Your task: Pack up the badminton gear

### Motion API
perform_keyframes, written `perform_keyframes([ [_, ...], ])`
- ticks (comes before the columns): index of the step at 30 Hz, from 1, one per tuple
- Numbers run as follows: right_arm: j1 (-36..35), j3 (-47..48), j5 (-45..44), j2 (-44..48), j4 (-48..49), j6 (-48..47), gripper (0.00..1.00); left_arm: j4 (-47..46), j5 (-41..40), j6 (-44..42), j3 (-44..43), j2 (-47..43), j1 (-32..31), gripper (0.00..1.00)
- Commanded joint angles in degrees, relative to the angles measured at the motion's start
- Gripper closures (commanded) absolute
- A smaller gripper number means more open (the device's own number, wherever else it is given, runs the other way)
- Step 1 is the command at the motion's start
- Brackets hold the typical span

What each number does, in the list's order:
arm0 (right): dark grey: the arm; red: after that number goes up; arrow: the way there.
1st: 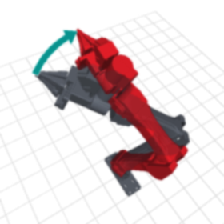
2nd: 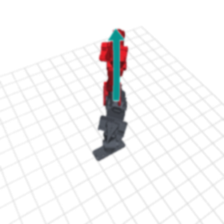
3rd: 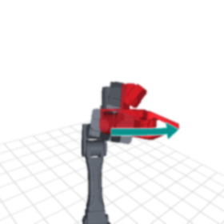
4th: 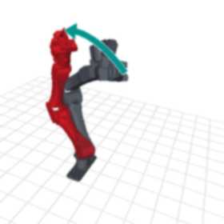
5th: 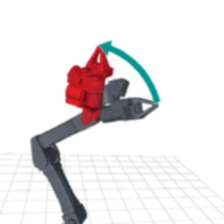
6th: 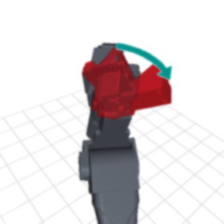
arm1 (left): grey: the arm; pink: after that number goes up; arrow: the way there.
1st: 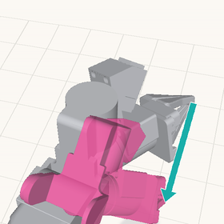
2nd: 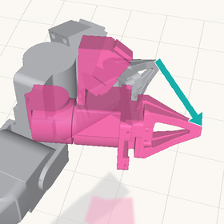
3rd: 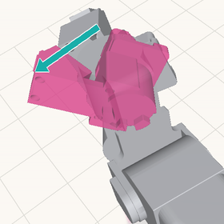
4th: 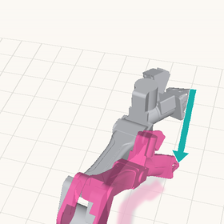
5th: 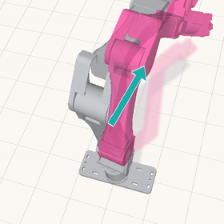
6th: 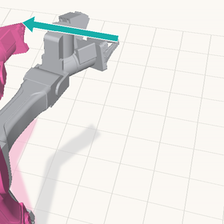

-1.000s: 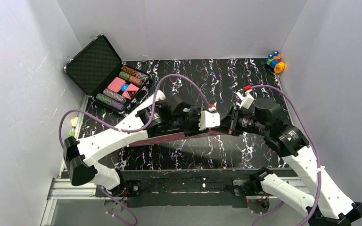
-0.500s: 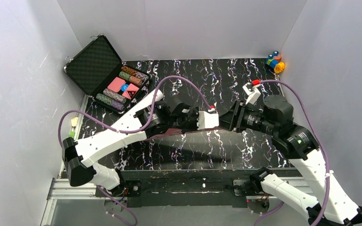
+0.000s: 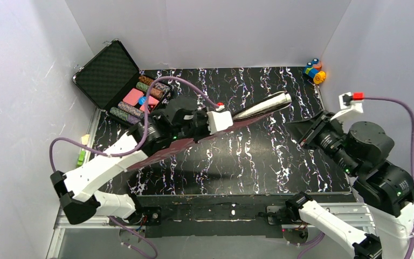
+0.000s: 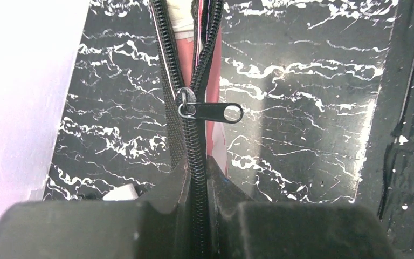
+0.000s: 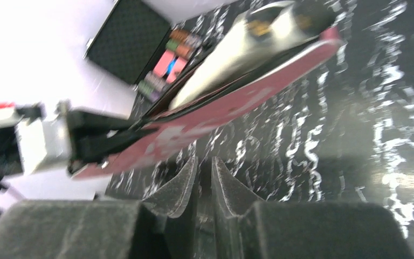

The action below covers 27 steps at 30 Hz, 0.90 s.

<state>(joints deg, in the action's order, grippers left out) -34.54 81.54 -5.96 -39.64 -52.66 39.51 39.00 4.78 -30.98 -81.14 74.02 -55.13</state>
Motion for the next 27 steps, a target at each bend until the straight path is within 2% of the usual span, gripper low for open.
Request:
perform_keyframes([
  [1, -0.08, 5.63, -18.99, -3.78, -4.01, -3.66, 0.81, -1.94, 3.01, -0.14, -1.28, -8.52, 0.11, 1.00],
  [9, 0.00, 12.07, -25.69, -6.10, 1.84, -6.10, 0.99, -1.38, 2.14, 1.63, 2.51, -12.23, 0.11, 1.00],
  [13, 0.17, 12.54, -25.14, -8.25, 3.93, -6.20, 0.99, -1.37, 2.33, 1.57, 3.48, -12.70, 0.11, 1.00],
  [19, 0.51, 12.07, -19.71, -10.68, 6.58, -4.95, 0.99, -1.47, 2.24, 1.72, 4.13, -13.62, 0.12, 1.00],
  [27, 1.32, 6.30, -13.75, -11.54, 8.83, -1.91, 0.99, -1.62, 2.61, 1.98, 4.72, -14.26, 0.20, 1.00],
])
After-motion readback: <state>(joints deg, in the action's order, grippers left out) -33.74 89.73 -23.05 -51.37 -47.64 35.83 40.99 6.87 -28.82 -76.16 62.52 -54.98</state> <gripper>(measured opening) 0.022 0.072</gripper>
